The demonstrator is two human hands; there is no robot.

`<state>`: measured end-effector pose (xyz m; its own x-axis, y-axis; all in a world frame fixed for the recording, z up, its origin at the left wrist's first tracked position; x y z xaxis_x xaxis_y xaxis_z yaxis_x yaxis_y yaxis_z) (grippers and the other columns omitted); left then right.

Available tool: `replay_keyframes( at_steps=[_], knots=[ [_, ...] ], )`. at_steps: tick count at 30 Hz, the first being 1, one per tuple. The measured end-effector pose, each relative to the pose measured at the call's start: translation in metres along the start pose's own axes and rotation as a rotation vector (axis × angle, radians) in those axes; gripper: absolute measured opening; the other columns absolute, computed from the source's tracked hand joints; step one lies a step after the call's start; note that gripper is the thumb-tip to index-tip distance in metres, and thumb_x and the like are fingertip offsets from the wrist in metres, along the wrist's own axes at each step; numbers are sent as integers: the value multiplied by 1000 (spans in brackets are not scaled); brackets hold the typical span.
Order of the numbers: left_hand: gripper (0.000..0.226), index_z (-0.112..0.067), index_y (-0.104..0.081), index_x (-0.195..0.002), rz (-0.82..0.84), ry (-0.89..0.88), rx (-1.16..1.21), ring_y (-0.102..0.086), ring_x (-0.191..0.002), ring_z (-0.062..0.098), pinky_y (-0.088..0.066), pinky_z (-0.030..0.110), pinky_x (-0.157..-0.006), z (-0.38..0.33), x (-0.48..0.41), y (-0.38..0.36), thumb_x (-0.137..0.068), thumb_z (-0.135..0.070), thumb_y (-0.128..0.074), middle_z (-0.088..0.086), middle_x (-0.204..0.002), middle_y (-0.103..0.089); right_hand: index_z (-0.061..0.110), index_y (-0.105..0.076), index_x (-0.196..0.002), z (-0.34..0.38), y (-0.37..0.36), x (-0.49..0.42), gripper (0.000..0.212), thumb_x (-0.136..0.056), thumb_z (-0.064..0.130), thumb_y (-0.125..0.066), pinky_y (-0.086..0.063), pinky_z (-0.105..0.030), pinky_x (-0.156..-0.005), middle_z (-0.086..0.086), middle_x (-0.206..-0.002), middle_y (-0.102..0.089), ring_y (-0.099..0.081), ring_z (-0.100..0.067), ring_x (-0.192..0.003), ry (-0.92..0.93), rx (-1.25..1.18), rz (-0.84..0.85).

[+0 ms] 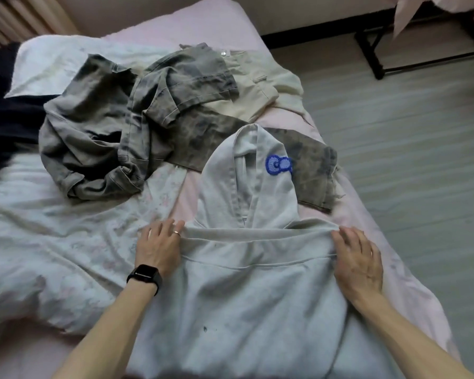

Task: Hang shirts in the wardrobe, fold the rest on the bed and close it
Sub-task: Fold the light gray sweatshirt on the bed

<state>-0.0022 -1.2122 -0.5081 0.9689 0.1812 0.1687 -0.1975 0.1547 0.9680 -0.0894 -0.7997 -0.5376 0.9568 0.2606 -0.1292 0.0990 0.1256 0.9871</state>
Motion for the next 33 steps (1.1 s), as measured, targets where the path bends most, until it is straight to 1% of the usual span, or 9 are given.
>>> replay_keyframes(
  at_steps=[4,9,12,15,19,23,26,30,33],
  knots=[
    [41,-21,-69,-112,12,-81,-14,-59,-105,34,-43,51,-91,0,9,-7,-73,-7,-68,7,-102,-64,15,-65,-128,-5,-4,10,48,-84,14,-46,-41,-47,-98,-10,-135,-59,-51,-30,-126,-68,-35,106],
    [18,-8,-72,-97,-94,-136,-99,-63,-85,33,-50,49,-82,6,-2,-8,-81,-5,-66,11,-87,-66,16,-58,-136,-7,-11,4,58,-79,23,-51,-46,-48,-85,-8,-134,-56,-51,-32,-116,-129,-1,180],
    [19,-5,-71,-92,-38,-35,-95,-63,-79,35,-49,49,-79,19,-10,-11,-76,-5,-81,14,-84,-66,24,-59,-131,-13,-14,-7,39,-92,25,-59,-46,-46,-75,-4,-131,-54,-52,-35,-103,-166,49,188],
    [15,-6,-68,-104,100,196,-49,-62,-88,38,-44,46,-81,43,-18,-10,-89,-10,-66,17,-95,-67,13,-64,-109,-17,-16,-22,20,-96,28,-61,-41,-44,-65,-9,-110,-55,-52,-36,-89,-126,137,211],
    [25,-2,-67,-110,102,155,-101,-60,-89,37,-43,46,-79,47,-23,-13,-92,-1,-50,18,-97,-64,1,-57,-97,-12,-15,-26,18,-96,19,-61,-39,-45,-57,-20,-96,-52,-54,-40,-80,-216,132,155],
    [42,-17,-53,-132,185,111,-109,-51,-116,30,-35,46,-100,26,-27,-23,-94,-10,-36,7,-125,-56,4,-59,-108,10,-18,-24,17,-92,6,-57,-35,-42,-65,-18,-109,-57,-53,-38,-91,-272,146,243],
    [45,-23,-48,-137,226,66,-69,-48,-126,26,-27,46,-108,18,-25,-24,-93,-17,-40,3,-131,-57,13,-57,-114,11,-13,-27,20,-95,12,-51,-42,-41,-71,-10,-116,-57,-52,-35,-98,-244,144,322],
    [26,-4,-70,-102,16,19,-109,-62,-84,35,-47,50,-83,36,-11,-14,-79,2,-60,17,-90,-67,2,-58,-102,6,4,-29,9,-96,7,-55,-43,-45,-62,-22,-97,-54,-54,-40,-87,-218,137,219],
    [20,-7,-74,-89,-99,66,-74,-59,-68,34,-44,44,-68,63,0,-11,-80,-7,-56,15,-75,-62,-1,-60,-103,13,8,-35,10,-93,1,-57,-42,-47,-61,-25,-96,-54,-54,-42,-85,-239,116,148]
  ],
)
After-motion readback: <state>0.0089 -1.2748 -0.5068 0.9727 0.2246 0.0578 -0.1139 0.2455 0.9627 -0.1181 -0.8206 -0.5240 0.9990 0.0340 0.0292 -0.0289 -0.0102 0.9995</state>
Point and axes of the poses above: each hand's wrist, its own x-axis away from the middle knuckle, its own y-axis out of the back of the hand, z = x × y, the point moved 4 cm from there along -x, towards the middle knuckle
